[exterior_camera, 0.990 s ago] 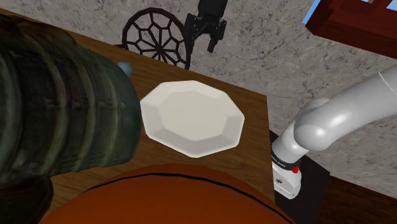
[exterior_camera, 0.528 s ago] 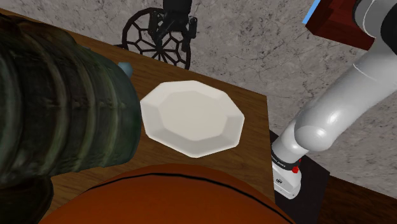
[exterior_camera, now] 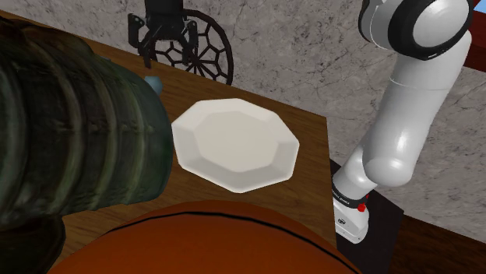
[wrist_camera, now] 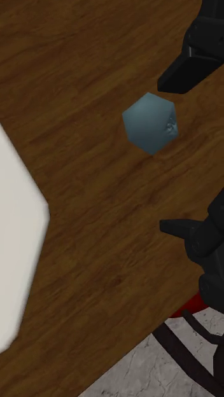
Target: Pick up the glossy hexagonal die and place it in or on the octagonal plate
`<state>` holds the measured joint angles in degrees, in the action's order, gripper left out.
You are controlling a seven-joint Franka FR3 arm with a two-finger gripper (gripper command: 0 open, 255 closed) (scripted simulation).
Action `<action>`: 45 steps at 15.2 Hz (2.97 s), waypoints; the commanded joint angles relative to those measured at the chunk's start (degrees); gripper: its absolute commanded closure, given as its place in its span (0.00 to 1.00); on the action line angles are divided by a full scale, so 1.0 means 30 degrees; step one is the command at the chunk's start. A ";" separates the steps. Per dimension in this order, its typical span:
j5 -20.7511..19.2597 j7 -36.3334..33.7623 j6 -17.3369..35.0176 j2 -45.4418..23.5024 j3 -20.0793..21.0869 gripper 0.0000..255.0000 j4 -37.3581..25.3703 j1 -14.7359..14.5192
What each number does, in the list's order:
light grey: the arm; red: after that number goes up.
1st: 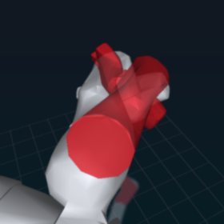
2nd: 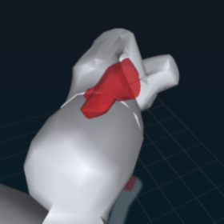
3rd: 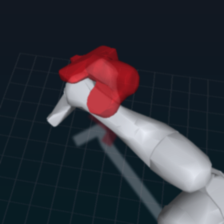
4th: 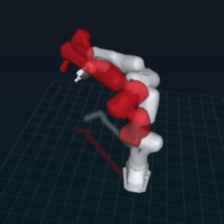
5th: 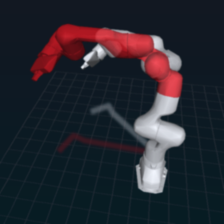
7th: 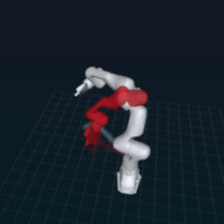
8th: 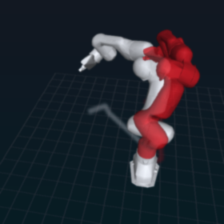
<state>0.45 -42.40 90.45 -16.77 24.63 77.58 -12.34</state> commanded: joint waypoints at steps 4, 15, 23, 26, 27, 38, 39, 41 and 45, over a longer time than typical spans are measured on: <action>-0.0968 -0.1068 -0.0731 -0.3012 0.0086 0.00 -0.3309 -0.1352; -0.0795 -0.0998 0.0966 -0.2522 0.0109 0.00 -0.1131 -0.1124; -0.0795 -0.0998 0.0966 -0.2522 0.0109 1.00 -0.1131 -0.1124; -0.0795 -0.0998 0.0965 -0.2522 0.0109 1.00 -0.1132 -0.1124; -0.0795 -0.0998 0.0965 -0.2522 0.0109 1.00 -0.1132 -0.1124; -0.1090 -0.1323 -0.2045 -0.3308 0.0135 1.00 -0.4940 -0.1681; -0.1140 -0.1361 -0.2386 -0.3444 0.0133 1.00 -0.5418 -0.1767; -0.1258 -0.1442 -0.3101 -0.3761 0.0125 1.00 -0.6453 -0.1964; -0.1496 -0.1571 -0.4334 -0.4410 0.0094 1.00 -0.8346 -0.2364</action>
<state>-3.90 -47.04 78.21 -29.61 24.94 53.66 -19.20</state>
